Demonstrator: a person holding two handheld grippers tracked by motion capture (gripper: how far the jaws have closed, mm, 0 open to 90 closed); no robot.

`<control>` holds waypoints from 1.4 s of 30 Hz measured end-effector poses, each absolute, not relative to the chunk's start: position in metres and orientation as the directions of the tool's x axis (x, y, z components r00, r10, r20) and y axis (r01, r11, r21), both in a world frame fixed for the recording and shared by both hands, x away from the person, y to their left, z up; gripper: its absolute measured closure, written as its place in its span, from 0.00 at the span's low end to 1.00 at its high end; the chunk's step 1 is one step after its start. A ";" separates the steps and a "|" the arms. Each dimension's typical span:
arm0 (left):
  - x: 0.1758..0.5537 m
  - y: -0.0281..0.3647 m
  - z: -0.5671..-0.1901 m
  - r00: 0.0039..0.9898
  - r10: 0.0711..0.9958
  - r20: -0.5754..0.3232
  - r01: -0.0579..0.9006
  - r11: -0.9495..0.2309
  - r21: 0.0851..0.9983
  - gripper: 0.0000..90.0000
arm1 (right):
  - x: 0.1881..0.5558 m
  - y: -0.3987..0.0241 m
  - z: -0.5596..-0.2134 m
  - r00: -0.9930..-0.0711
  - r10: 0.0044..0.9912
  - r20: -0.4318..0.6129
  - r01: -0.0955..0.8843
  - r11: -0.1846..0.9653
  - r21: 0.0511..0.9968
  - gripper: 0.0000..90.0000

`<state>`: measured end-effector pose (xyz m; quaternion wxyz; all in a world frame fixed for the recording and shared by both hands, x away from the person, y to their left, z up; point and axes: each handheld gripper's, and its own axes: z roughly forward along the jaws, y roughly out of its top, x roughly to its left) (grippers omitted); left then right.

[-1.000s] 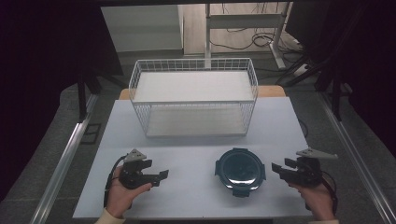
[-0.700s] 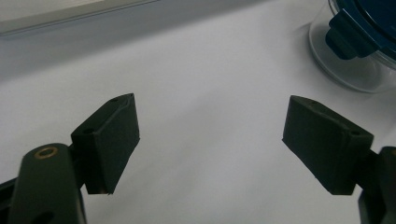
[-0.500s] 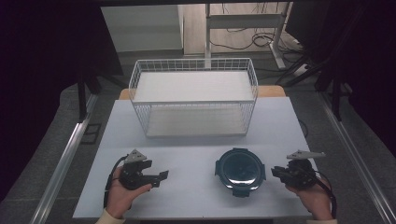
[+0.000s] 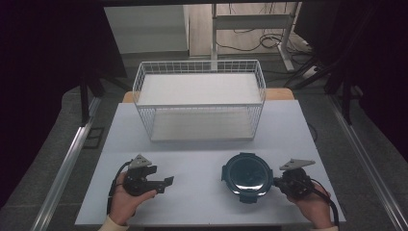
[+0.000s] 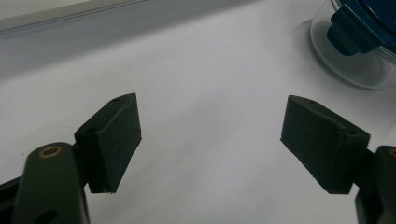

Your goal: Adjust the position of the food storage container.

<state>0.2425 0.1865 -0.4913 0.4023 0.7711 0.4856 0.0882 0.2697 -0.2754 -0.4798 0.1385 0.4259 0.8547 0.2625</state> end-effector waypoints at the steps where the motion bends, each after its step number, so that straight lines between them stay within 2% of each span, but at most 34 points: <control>1: 0.243 0.187 -0.491 0.512 0.820 -0.256 0.679 -0.204 0.705 0.22 | 0.270 -0.276 -0.480 -0.598 0.802 -0.007 0.658 0.496 0.566 1.00; 24: 0.245 0.191 -0.492 0.498 0.823 -0.274 0.689 -0.184 0.701 0.22 | 0.268 -0.255 -0.477 -0.598 0.802 -0.012 0.661 0.501 0.559 1.00; 42: 0.246 0.195 -0.491 0.488 0.827 -0.280 0.691 -0.170 0.702 0.22 | 0.274 -0.220 -0.478 -0.644 0.765 -0.023 0.630 0.547 0.552 1.00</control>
